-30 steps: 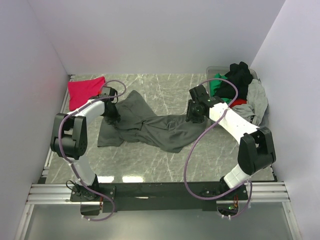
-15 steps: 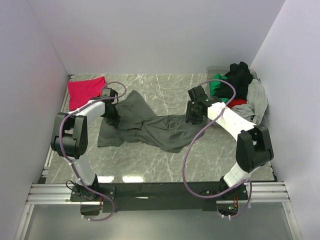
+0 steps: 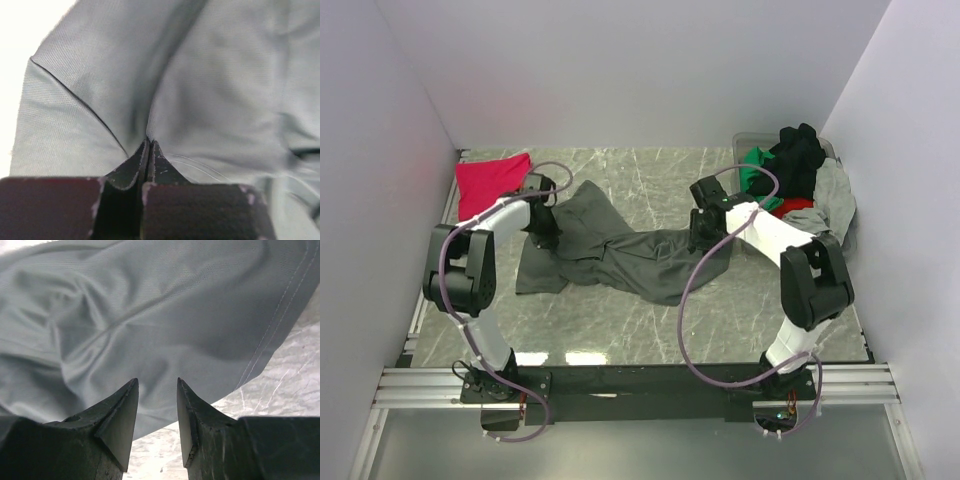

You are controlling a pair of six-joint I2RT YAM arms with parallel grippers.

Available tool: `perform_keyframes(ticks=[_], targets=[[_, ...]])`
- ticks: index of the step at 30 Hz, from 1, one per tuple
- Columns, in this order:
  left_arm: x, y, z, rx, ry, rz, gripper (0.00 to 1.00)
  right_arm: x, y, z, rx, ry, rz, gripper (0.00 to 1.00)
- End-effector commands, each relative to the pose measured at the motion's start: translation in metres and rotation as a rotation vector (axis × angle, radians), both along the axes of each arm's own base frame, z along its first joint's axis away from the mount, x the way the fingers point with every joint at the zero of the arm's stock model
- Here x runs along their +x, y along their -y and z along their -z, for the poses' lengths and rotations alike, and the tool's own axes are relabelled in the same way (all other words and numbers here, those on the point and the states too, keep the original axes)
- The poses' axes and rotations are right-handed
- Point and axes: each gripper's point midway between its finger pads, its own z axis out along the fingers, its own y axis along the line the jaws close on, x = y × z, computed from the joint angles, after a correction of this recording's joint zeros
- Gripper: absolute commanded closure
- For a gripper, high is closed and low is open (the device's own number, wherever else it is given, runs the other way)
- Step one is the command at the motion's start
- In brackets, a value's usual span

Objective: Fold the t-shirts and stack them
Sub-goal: Flatten the tshirt out

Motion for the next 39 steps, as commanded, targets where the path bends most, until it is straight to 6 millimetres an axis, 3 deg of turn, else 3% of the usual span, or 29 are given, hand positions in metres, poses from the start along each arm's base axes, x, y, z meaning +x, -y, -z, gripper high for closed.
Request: perform_keyframes(ticks=[1,5,12,18,21,25,30,39], targets=[[0.036,0.002,-0.086,-0.043,0.213,-0.029,1.0,0.018,-0.006,-0.011,-0.015,0.047,-0.047,0.56],[0.043,-0.006,-0.13,-0.08,0.305,-0.065,1.0,0.029,-0.017,-0.013,-0.019,0.06,-0.092,0.57],[0.036,-0.031,-0.147,-0.12,0.342,-0.136,1.0,0.039,-0.041,-0.01,0.035,0.055,-0.112,0.57],[0.038,-0.049,-0.17,-0.18,0.401,-0.181,1.0,0.025,-0.043,0.013,0.029,-0.017,-0.137,0.56],[0.037,-0.05,-0.171,-0.179,0.397,-0.175,1.0,0.018,-0.04,0.017,0.007,-0.022,-0.137,0.55],[0.035,-0.05,-0.168,-0.183,0.391,-0.172,1.0,0.028,-0.027,0.021,-0.04,-0.014,-0.099,0.52],[0.032,-0.051,-0.163,-0.179,0.372,-0.16,1.0,0.06,-0.019,0.019,-0.068,0.022,-0.063,0.52],[0.025,-0.043,-0.155,-0.218,0.352,-0.138,1.0,0.109,0.014,0.018,-0.121,0.04,0.039,0.53]])
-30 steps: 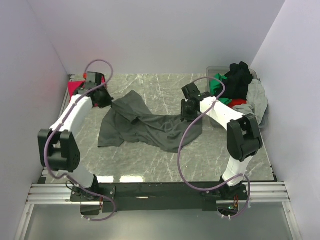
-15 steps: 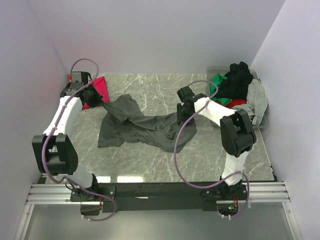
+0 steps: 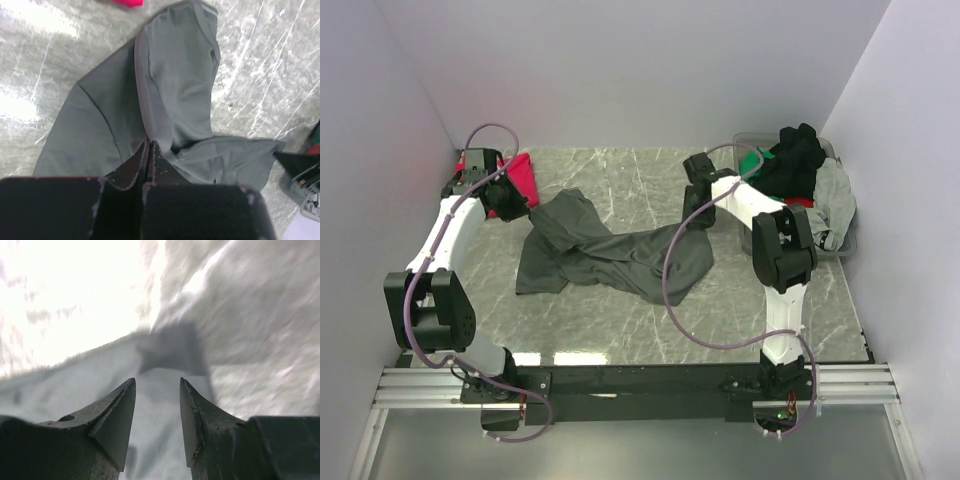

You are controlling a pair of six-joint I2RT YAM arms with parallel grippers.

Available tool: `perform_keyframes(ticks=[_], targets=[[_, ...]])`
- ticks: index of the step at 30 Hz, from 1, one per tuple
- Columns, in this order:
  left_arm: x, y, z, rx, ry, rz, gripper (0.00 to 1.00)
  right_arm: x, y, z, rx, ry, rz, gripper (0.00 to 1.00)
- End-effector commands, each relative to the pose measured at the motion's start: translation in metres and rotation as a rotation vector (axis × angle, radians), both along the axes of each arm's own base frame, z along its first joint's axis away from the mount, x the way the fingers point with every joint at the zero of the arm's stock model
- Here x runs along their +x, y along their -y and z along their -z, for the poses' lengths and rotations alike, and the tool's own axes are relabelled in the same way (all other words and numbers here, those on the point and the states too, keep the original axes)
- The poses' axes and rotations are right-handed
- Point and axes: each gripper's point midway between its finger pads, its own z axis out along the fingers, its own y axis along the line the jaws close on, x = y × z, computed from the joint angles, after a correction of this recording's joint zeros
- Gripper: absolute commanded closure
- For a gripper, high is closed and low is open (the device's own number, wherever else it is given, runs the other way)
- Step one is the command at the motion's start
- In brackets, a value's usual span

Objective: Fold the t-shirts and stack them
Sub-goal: Flatten the tshirt out

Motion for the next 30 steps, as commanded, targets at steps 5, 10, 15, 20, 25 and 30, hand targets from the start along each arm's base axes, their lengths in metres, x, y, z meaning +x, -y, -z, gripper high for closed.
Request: perform_keyframes(ticks=[5,10,15,20,25,30], targets=[[-0.001,0.005,-0.011,-0.022,0.04,0.036,1.0,0.028,0.021,-0.005,-0.04,0.037,0.023,0.53],[0.005,0.005,-0.014,-0.014,0.045,0.051,1.0,0.033,0.018,0.004,-0.028,0.037,0.013,0.53],[0.008,0.006,-0.011,-0.018,0.034,0.063,1.0,0.039,0.017,0.009,-0.023,0.044,0.019,0.53],[0.008,0.008,-0.01,-0.024,0.032,0.071,1.0,0.048,0.023,0.007,-0.005,0.05,0.05,0.53],[0.006,0.007,-0.008,-0.025,0.027,0.068,1.0,0.053,0.024,-0.001,0.026,0.068,0.061,0.54],[0.005,0.009,-0.006,-0.035,0.025,0.067,1.0,0.055,0.028,0.009,0.017,0.041,0.059,0.57]])
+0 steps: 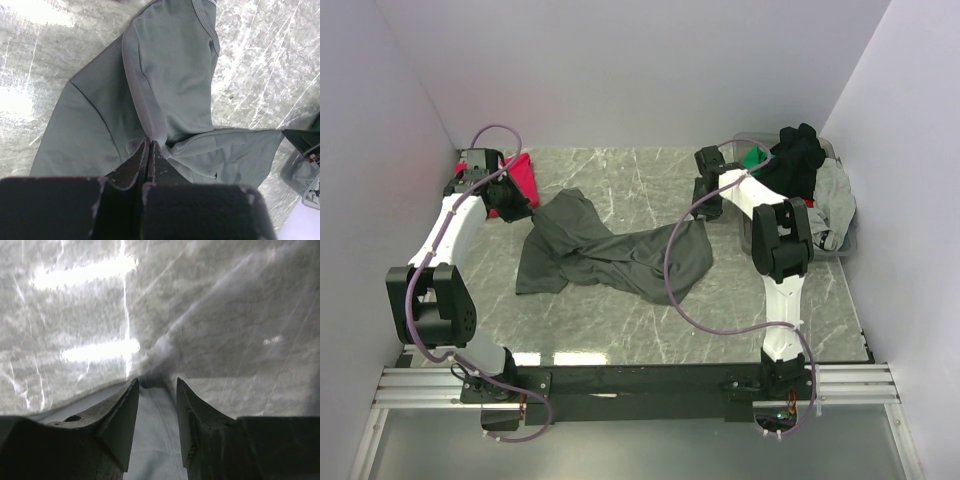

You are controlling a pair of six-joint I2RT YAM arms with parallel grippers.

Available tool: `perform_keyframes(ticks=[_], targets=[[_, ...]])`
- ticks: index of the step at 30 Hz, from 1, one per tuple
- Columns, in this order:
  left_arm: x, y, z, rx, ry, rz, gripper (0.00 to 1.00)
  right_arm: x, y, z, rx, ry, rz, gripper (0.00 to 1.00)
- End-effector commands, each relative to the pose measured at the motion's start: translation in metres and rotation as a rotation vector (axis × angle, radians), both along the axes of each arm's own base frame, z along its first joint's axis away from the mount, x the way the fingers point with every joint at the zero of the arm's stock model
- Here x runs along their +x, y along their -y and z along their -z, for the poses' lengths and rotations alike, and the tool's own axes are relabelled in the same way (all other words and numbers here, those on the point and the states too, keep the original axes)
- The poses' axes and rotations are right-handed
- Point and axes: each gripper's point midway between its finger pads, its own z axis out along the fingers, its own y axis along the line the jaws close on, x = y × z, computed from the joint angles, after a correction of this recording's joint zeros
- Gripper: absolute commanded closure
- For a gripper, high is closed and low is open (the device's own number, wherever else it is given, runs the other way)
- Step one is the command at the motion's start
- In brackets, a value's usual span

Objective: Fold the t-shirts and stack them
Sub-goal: Flatten the tshirt out

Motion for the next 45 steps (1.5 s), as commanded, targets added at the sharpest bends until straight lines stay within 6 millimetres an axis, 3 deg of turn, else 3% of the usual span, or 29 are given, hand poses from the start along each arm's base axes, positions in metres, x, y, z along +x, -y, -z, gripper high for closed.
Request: perform_keyframes(ticks=[1,16,19,21,24,27,30,33,34,36,37,39,40,42,43,45], targets=[[0.006,0.002,-0.015,-0.012,0.051,0.016,1.0,0.012,-0.001,0.001,0.01,0.015,0.002,0.58],[0.012,0.003,-0.011,-0.019,0.043,0.02,1.0,-0.008,-0.005,0.008,0.041,-0.028,-0.014,0.69],[0.013,0.003,-0.009,-0.021,0.04,0.021,1.0,-0.009,-0.007,0.008,0.054,-0.039,-0.015,0.79],[0.014,0.004,-0.008,-0.022,0.037,0.022,1.0,-0.011,-0.007,0.007,0.055,-0.047,-0.013,0.99],[0.015,0.002,-0.011,-0.015,0.04,0.02,1.0,-0.008,-0.008,-0.009,0.061,-0.023,-0.008,1.0],[0.02,0.0,-0.024,-0.013,0.064,0.009,1.0,-0.002,-0.005,-0.04,0.057,0.025,-0.01,1.0],[0.036,-0.01,-0.059,-0.034,0.145,-0.032,1.0,0.013,-0.002,-0.105,0.071,0.146,-0.007,1.0],[0.05,-0.015,-0.093,-0.05,0.232,-0.052,1.0,0.015,0.002,-0.146,0.091,0.21,0.006,1.0],[0.057,-0.017,-0.118,-0.056,0.291,-0.063,1.0,0.019,0.003,-0.177,0.112,0.274,0.015,1.0],[0.065,-0.021,-0.142,-0.067,0.348,-0.073,1.0,0.017,0.006,-0.203,0.127,0.31,0.023,1.0],[0.07,-0.02,-0.166,-0.077,0.404,-0.074,1.0,0.016,0.005,-0.234,0.147,0.373,0.025,1.0],[0.074,-0.021,-0.19,-0.092,0.462,-0.076,1.0,0.012,0.005,-0.26,0.164,0.421,0.022,1.0],[0.074,-0.021,-0.211,-0.103,0.512,-0.076,1.0,0.006,0.006,-0.286,0.18,0.476,0.014,1.0],[0.07,-0.02,-0.241,-0.103,0.591,-0.075,1.0,0.0,0.006,-0.32,0.196,0.573,0.004,1.0],[0.067,-0.022,-0.258,-0.1,0.633,-0.086,1.0,-0.015,0.01,-0.345,0.208,0.637,-0.002,1.0],[0.054,-0.029,-0.292,-0.075,0.727,-0.118,1.0,-0.025,0.012,-0.381,0.234,0.766,-0.012,1.0]])
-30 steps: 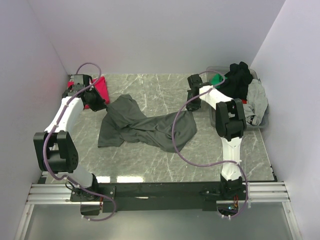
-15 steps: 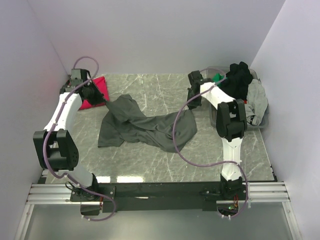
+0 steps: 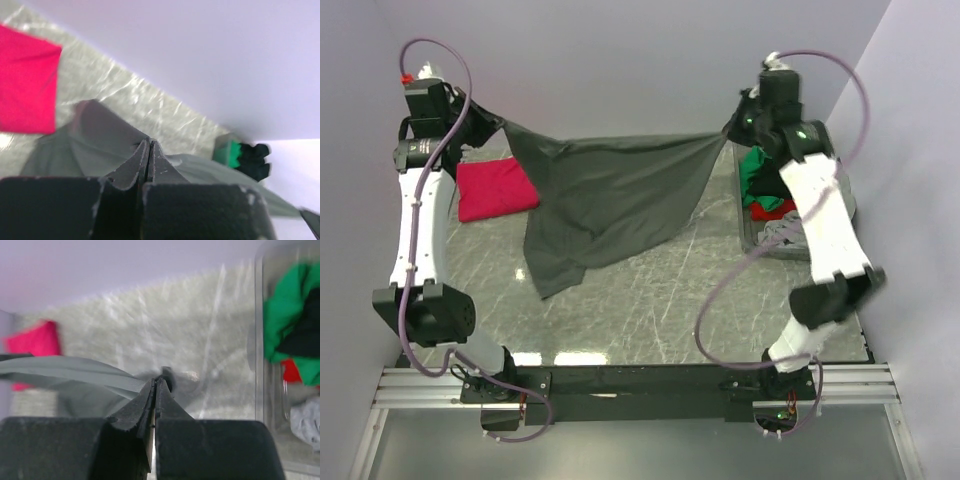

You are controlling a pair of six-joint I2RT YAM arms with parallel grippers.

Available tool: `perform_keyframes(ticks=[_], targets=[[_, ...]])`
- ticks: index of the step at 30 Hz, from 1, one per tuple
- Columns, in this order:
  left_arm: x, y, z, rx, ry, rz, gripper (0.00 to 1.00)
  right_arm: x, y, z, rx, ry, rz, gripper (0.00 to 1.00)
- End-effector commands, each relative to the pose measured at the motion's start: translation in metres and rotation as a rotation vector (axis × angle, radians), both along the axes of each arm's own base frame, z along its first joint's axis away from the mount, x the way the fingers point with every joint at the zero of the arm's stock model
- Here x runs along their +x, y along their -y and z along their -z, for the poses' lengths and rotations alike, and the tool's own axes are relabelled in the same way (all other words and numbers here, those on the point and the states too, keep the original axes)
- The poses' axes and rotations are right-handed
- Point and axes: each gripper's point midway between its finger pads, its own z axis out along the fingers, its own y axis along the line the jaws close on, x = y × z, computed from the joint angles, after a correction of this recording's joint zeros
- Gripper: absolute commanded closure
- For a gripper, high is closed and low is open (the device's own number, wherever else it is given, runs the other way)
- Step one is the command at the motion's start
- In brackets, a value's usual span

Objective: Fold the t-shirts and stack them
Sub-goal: Flatten the tshirt out

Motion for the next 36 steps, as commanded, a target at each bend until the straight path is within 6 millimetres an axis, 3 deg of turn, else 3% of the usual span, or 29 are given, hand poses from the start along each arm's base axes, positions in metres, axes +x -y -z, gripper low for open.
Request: perform_keyframes(ticks=[1,3,5,6,10,14,16,17,20,22,24,25,28,32,36], targets=[[-0.026,-0.007,-0.09,0.004,0.237,-0.052,1.0,-0.044,0.012,-0.087,0.039,0.255,-0.01,1.0],[-0.048,-0.014,-0.126,0.029,0.336,-0.107,1.0,-0.061,0.014,-0.119,0.052,0.369,-0.019,1.0],[-0.075,-0.019,-0.158,0.056,0.427,-0.146,1.0,-0.092,0.017,-0.142,0.045,0.459,-0.031,1.0],[-0.083,-0.025,-0.168,0.076,0.462,-0.186,1.0,-0.11,0.021,-0.159,0.047,0.533,-0.034,1.0],[-0.128,-0.037,-0.209,0.122,0.575,-0.276,1.0,-0.149,0.028,-0.192,0.054,0.665,-0.029,1.0],[-0.172,-0.04,-0.246,0.15,0.703,-0.324,1.0,-0.169,0.036,-0.213,0.066,0.728,-0.001,1.0],[-0.178,-0.038,-0.25,0.146,0.729,-0.319,1.0,-0.166,0.037,-0.216,0.061,0.726,0.006,1.0],[-0.176,-0.036,-0.253,0.136,0.751,-0.311,1.0,-0.162,0.036,-0.214,0.06,0.712,0.01,1.0],[-0.142,-0.022,-0.229,0.058,0.715,-0.221,1.0,-0.139,0.031,-0.197,0.04,0.658,0.021,1.0],[-0.112,-0.01,-0.202,-0.008,0.653,-0.141,1.0,-0.112,0.026,-0.172,0.014,0.592,0.033,1.0],[-0.093,-0.002,-0.19,-0.026,0.621,-0.095,1.0,-0.089,0.019,-0.147,-0.018,0.526,0.023,1.0],[-0.074,0.001,-0.176,-0.031,0.575,-0.075,1.0,-0.081,0.014,-0.139,-0.025,0.505,0.006,1.0],[-0.05,0.013,-0.159,-0.011,0.511,-0.013,1.0,-0.059,0.004,-0.119,-0.04,0.449,-0.018,1.0],[-0.036,0.022,-0.151,-0.004,0.483,0.029,1.0,-0.045,-0.005,-0.107,-0.041,0.411,-0.044,1.0],[-0.043,0.021,-0.169,0.017,0.514,0.021,1.0,-0.048,-0.006,-0.115,-0.023,0.421,-0.044,1.0]])
